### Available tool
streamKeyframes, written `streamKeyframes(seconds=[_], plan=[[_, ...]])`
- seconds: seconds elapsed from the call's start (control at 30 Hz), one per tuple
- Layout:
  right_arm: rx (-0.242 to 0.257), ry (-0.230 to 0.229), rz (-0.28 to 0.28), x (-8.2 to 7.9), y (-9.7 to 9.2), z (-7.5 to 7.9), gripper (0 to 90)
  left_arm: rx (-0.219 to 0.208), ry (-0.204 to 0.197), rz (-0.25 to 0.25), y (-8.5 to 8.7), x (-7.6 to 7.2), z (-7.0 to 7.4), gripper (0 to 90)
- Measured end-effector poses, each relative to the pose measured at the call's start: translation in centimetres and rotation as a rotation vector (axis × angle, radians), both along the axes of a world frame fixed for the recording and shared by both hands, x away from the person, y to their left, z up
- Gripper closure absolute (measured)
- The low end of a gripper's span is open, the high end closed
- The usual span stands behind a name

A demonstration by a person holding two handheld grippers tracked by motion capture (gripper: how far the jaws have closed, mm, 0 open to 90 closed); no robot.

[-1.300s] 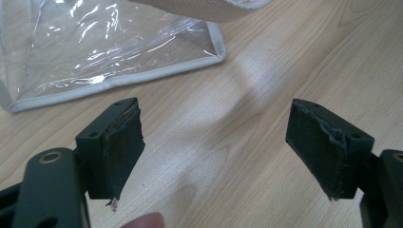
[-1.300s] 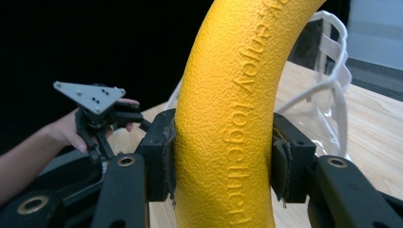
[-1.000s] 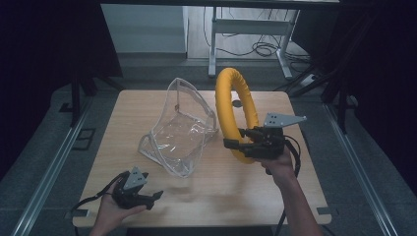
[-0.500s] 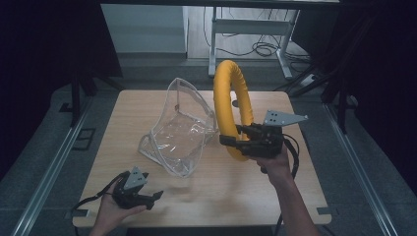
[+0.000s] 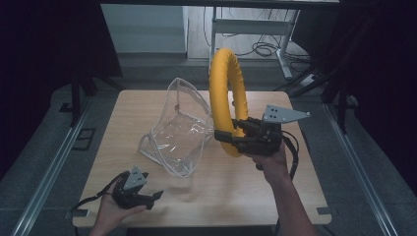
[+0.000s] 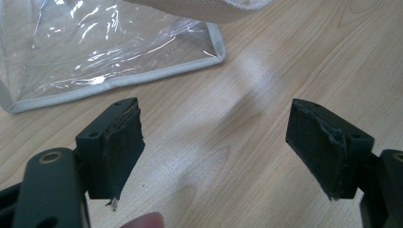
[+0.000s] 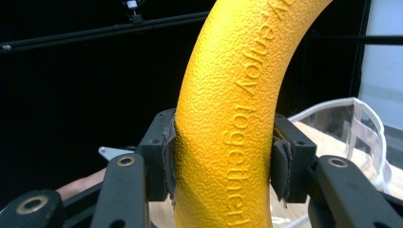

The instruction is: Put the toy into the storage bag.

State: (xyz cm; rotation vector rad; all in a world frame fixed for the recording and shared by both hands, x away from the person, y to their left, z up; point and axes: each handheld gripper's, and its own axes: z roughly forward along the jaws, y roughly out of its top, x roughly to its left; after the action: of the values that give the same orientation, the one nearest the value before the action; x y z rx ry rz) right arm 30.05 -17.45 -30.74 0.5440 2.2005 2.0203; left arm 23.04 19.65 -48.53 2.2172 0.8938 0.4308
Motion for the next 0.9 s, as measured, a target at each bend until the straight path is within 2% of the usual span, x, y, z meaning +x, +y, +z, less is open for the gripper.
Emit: streamKeyframes(seconds=[0.27, 0.9], plan=[[0.014, -0.021, 0.014, -0.1, 0.9, 0.9, 50.0, 0.001, 0.000, 0.000, 0.0, 0.0, 0.0, 19.8], [0.035, -0.023, 0.035, 0.7, 2.7, 1.8, 49.9, -0.002, 0.004, 0.001, -0.1, 0.0, -0.1, 19.9]])
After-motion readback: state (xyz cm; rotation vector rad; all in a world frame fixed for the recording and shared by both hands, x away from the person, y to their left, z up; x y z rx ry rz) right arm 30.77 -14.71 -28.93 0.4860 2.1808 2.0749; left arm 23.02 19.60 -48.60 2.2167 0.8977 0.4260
